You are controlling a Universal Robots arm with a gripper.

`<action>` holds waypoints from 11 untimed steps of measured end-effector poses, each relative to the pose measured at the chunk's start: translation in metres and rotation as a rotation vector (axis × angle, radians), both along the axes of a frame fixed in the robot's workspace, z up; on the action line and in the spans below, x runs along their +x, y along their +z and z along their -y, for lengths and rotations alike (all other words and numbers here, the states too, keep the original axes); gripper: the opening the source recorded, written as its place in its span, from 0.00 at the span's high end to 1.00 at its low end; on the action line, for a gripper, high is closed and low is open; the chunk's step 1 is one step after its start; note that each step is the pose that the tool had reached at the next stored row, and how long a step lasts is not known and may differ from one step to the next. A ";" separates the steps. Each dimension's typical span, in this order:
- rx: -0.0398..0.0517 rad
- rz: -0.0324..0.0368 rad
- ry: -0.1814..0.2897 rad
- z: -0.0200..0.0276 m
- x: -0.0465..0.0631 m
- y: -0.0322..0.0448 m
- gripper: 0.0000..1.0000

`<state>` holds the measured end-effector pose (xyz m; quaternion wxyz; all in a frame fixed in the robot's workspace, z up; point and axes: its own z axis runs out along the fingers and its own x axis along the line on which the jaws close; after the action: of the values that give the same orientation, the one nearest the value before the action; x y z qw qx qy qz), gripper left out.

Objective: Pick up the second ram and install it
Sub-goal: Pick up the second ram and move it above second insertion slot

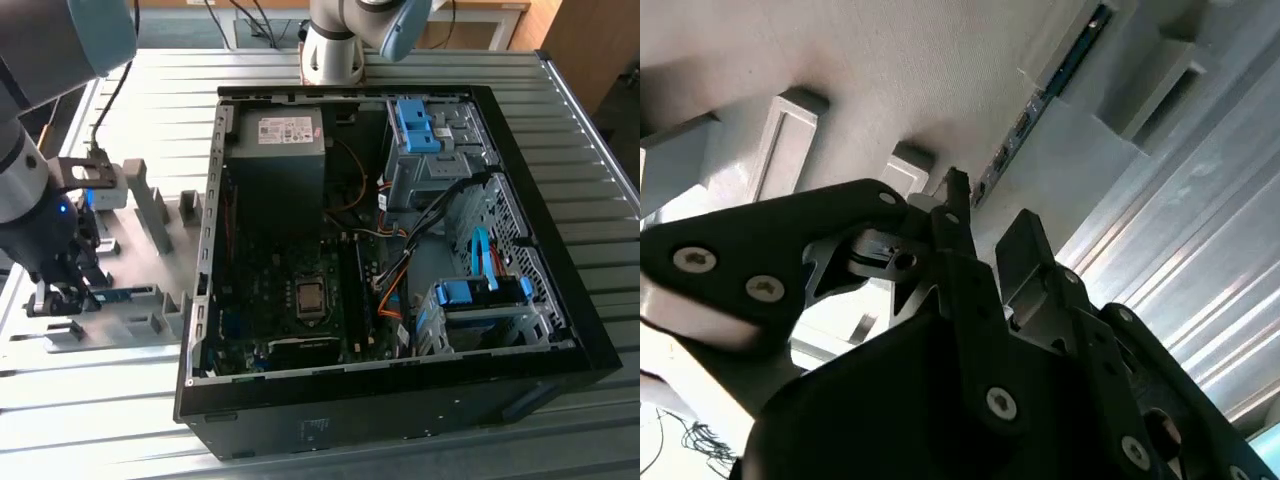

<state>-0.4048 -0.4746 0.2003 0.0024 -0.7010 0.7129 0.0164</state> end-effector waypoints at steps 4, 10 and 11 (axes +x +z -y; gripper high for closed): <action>-0.0003 -0.0003 0.000 0.0001 0.000 0.0138 0.62; -0.0001 -0.0001 0.000 0.0000 0.000 0.0138 0.62; -0.0001 -0.0001 0.000 0.0000 0.000 0.0138 0.62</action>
<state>-0.4048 -0.4746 0.2142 0.0023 -0.7011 0.7129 0.0164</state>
